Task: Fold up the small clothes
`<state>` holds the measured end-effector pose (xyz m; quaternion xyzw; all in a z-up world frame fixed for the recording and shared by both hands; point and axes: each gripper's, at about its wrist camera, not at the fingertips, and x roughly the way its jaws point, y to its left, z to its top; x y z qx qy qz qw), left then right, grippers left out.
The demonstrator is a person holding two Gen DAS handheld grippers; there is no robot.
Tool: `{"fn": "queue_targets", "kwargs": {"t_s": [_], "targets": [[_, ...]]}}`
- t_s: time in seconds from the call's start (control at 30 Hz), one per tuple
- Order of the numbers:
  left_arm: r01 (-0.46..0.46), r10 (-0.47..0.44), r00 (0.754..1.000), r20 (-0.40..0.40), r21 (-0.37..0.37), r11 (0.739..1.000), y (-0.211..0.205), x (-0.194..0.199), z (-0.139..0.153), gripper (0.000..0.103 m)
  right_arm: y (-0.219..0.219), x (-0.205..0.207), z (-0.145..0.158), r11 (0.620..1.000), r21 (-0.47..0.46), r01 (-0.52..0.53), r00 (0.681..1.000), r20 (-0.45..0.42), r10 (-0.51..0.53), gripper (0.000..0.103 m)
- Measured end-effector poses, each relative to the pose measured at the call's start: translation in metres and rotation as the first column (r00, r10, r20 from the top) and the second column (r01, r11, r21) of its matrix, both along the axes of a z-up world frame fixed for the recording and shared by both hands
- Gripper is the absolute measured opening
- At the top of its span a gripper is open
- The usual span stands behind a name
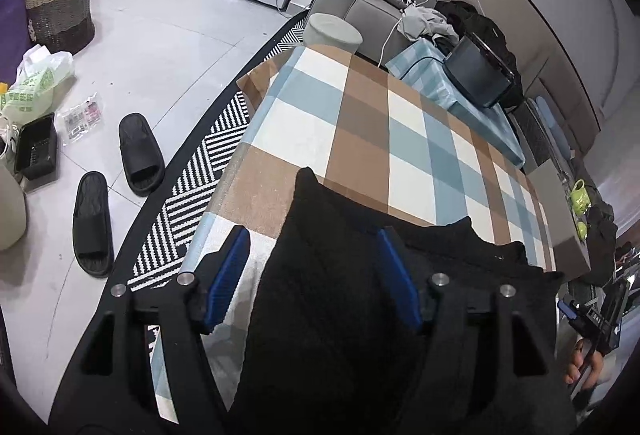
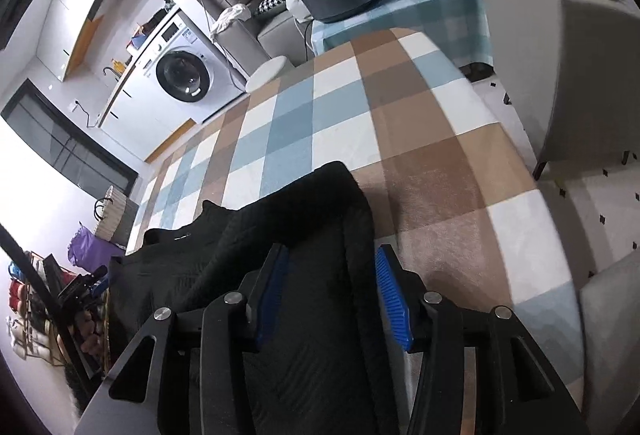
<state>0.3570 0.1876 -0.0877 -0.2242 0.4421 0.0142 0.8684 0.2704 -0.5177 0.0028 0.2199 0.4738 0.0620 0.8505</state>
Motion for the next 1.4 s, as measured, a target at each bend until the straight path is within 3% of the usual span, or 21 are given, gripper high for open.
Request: {"fn": "queue_targets", "kwargs": {"t_s": [0.17,0.27,0.33,0.4,0.47,0.5,0.6,0.7,0.87,0.97,1.03,1.13,1.4], "targets": [[0.034,-0.035,0.999,0.000,0.040,0.999,-0.011,0.008,0.000,0.063,0.007,0.018,-0.006,0.998,-0.058,0.006,1.000,-0.016,-0.007,0.047],[0.050,-0.051,0.999,0.011,0.060,0.997,-0.016,0.017,-0.003,0.059,0.007,0.027,-0.012,0.999,-0.038,0.008,1.000,-0.012,-0.008,0.050],[0.063,-0.065,0.998,0.019,0.083,0.995,-0.020,0.022,-0.004,0.031,0.009,0.031,-0.015,0.999,-0.041,0.004,1.000,-0.006,-0.004,0.050],[0.071,-0.073,0.997,0.012,0.104,0.992,-0.022,0.027,-0.005,0.013,0.011,0.034,-0.016,0.999,-0.041,-0.005,1.000,0.010,0.006,0.049],[0.070,-0.072,0.997,0.013,0.099,0.993,-0.019,0.028,-0.007,0.007,0.011,0.037,-0.018,0.999,-0.031,-0.011,1.000,0.028,0.012,0.028],[0.064,-0.066,0.998,0.020,0.089,0.994,-0.017,0.027,-0.006,0.007,0.011,0.036,-0.018,1.000,-0.025,-0.016,0.999,0.036,0.017,0.010],[0.050,-0.053,0.997,0.047,0.072,0.996,-0.009,0.021,-0.002,0.005,-0.001,0.024,-0.009,0.999,0.042,0.001,0.993,0.117,-0.006,0.005],[0.035,-0.038,0.996,0.080,0.039,0.999,-0.001,0.016,0.005,0.005,-0.020,0.007,0.006,0.991,0.133,0.031,0.977,0.204,-0.058,0.005],[-0.002,0.000,0.997,0.082,0.019,1.000,0.008,0.013,0.009,0.005,-0.031,0.005,0.007,0.986,0.096,0.136,0.973,0.177,-0.151,0.003],[-0.009,0.009,0.999,0.041,0.019,1.000,0.008,0.017,0.001,0.008,-0.036,0.013,0.000,0.980,0.109,0.165,0.979,0.102,-0.177,0.003],[-0.012,0.012,1.000,0.015,0.044,0.999,0.007,0.019,-0.003,0.031,-0.036,0.015,-0.004,0.982,0.106,0.153,0.984,0.077,-0.162,0.019],[-0.030,0.030,0.999,0.015,0.010,0.999,0.010,0.017,-0.006,0.056,-0.028,0.017,-0.009,0.988,0.122,0.095,0.993,0.054,-0.103,0.038],[0.004,-0.003,0.999,-0.045,0.014,1.000,0.008,0.021,-0.018,0.058,-0.015,0.026,-0.025,0.990,0.130,0.057,0.998,0.023,-0.060,0.040]]}}
